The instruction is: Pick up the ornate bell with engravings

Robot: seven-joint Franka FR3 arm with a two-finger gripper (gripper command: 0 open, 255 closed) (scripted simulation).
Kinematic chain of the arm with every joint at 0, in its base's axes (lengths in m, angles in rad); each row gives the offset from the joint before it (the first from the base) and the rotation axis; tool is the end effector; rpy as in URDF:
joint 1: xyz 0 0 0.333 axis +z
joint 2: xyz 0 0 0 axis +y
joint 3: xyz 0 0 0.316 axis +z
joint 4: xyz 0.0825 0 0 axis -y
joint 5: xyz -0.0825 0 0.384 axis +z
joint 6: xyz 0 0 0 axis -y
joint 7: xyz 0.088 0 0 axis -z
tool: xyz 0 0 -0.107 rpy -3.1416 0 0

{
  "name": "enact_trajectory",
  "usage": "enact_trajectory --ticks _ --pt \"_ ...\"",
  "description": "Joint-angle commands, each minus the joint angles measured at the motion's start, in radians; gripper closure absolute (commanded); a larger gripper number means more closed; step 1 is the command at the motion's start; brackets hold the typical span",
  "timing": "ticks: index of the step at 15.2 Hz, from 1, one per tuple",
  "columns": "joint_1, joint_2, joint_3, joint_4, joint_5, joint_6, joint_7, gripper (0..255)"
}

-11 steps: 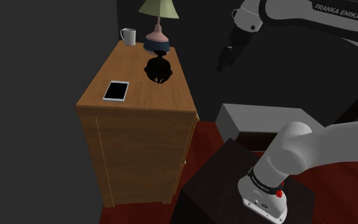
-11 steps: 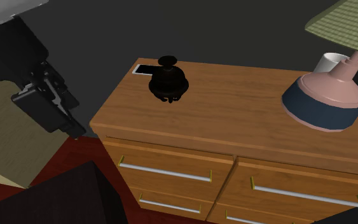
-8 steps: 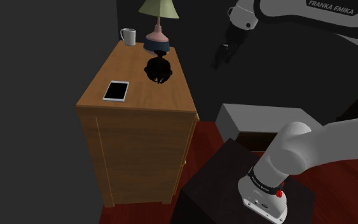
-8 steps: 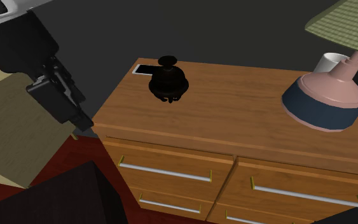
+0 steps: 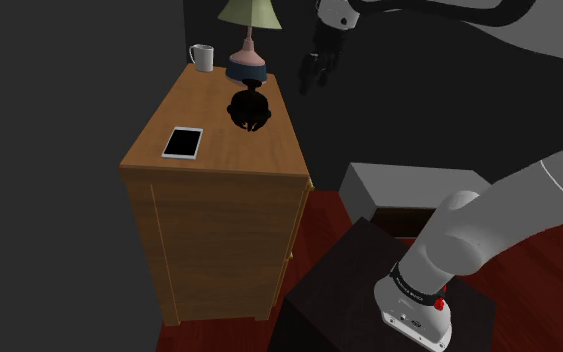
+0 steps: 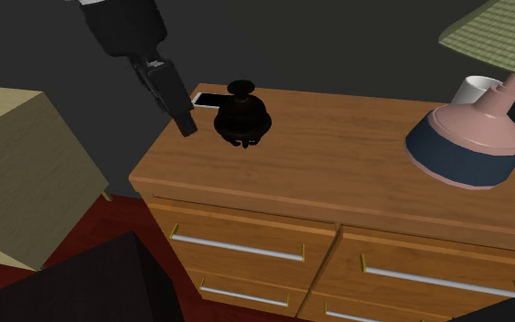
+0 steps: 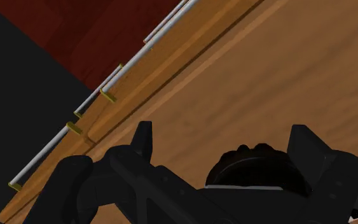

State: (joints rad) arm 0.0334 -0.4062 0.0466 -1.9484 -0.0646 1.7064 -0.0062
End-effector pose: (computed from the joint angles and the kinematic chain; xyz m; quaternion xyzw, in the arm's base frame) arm 0.4356 0.0332 0.6582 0.9948 0.0435 0.0831 0.0385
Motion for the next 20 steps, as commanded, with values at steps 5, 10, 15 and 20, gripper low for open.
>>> enact_trajectory --ticks 5,10,15,20 --pt "0.02 0.243 0.041 0.253 0.0 -0.03 0.027 0" --pt "0.043 0.468 0.071 0.534 -0.016 -0.103 0.045 0" --pt "0.048 0.501 0.075 0.537 -0.019 -0.077 0.05 0" --pt "0.045 0.48 0.073 0.446 -0.016 -0.008 0.053 0"
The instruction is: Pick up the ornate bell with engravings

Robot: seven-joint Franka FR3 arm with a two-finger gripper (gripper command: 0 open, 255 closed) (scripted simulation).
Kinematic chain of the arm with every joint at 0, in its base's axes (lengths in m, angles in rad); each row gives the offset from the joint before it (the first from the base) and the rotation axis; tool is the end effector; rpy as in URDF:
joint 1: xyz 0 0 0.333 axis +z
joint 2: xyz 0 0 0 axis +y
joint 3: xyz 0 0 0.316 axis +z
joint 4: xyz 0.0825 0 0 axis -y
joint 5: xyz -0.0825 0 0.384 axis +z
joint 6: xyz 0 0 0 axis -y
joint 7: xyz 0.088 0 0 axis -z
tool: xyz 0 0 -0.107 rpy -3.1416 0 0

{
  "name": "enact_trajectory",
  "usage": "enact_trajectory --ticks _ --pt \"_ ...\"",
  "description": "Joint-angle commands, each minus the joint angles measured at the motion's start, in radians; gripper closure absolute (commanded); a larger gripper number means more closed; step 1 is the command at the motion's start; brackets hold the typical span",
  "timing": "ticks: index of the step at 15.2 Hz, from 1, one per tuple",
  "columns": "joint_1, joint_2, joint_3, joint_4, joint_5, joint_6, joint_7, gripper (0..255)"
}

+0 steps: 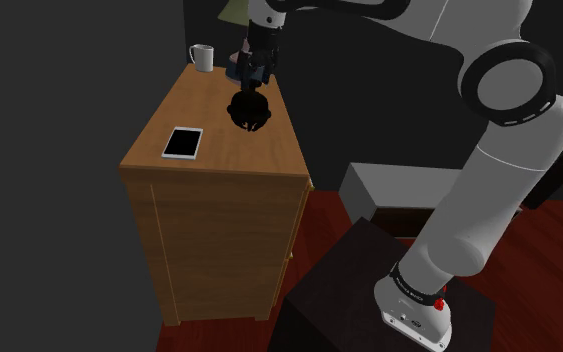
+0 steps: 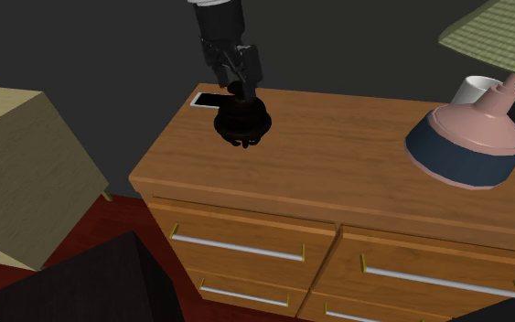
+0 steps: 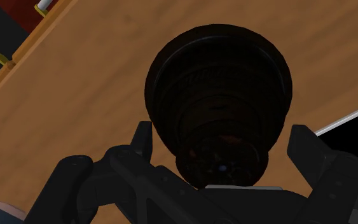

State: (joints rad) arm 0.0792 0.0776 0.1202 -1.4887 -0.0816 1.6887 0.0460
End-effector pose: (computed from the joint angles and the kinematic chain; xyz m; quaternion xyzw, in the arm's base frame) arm 0.5810 0.1064 0.6310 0.9944 0.0783 0.0653 0.0283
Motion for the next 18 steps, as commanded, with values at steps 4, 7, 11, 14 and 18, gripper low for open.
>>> enact_trajectory --ticks 4,7,11,14,18 --pt "0.0 -0.002 0.0 -0.011 0.0 0.01 0.001 255" --pt "0.0 -0.002 0.0 -0.011 0.0 0.01 0.001 255" --pt "0.0 -0.004 0.0 -0.013 0.0 0.01 0.0 255" --pt "0.001 0.009 0.001 0.045 -0.001 -0.035 -0.001 255" --pt "0.003 0.032 0.002 0.13 -0.004 -0.098 -0.003 255"
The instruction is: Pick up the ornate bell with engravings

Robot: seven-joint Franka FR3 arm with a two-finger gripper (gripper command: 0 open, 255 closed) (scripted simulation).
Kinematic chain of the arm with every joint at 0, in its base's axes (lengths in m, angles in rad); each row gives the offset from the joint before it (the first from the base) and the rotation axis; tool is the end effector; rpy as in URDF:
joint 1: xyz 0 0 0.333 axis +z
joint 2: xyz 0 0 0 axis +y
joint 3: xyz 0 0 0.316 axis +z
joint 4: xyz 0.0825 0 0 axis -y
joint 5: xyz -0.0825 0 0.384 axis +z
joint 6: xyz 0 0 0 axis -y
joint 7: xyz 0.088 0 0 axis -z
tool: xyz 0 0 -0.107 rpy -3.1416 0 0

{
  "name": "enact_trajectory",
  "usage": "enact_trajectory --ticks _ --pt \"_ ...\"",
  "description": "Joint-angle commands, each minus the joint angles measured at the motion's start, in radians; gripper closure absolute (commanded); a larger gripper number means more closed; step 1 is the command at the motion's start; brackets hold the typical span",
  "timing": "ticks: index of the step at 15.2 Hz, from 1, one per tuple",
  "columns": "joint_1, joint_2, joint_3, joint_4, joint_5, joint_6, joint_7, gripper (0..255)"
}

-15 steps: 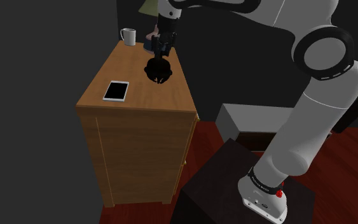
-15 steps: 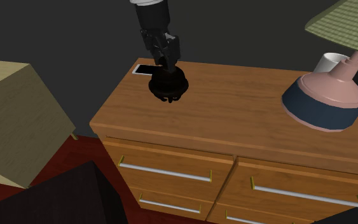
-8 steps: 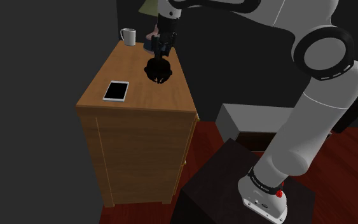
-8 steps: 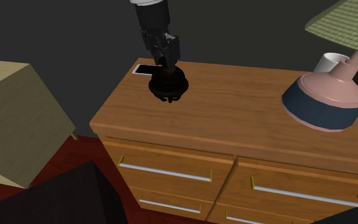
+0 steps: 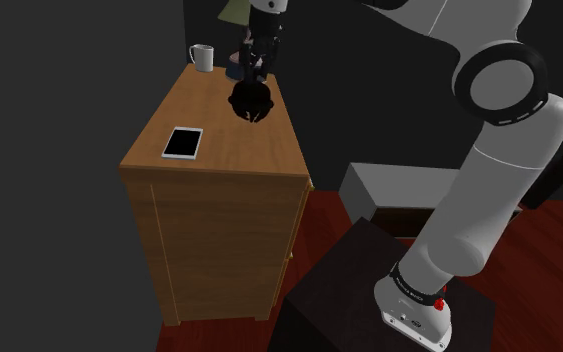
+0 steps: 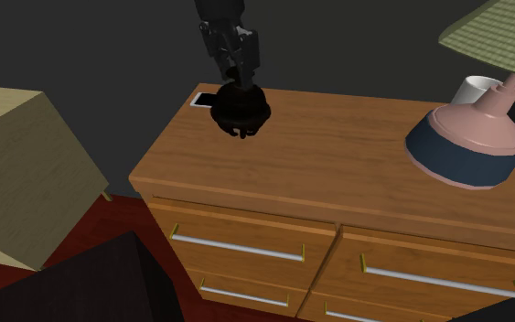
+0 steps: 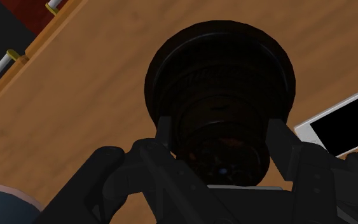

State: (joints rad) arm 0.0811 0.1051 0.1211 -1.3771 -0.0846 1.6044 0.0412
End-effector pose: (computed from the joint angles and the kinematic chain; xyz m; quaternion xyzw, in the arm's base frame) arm 0.5811 0.1055 0.6600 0.9944 0.0783 0.0653 0.0283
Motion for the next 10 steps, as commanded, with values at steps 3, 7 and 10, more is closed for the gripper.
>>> enact_trajectory --ticks 3,7,10 --pt "0.004 0.026 0.002 0.09 -0.004 -0.063 0.0 255" --pt "0.009 0.062 0.004 0.197 -0.01 -0.135 -0.002 255" --pt "0.01 0.075 0.004 0.232 -0.012 -0.157 -0.003 255"
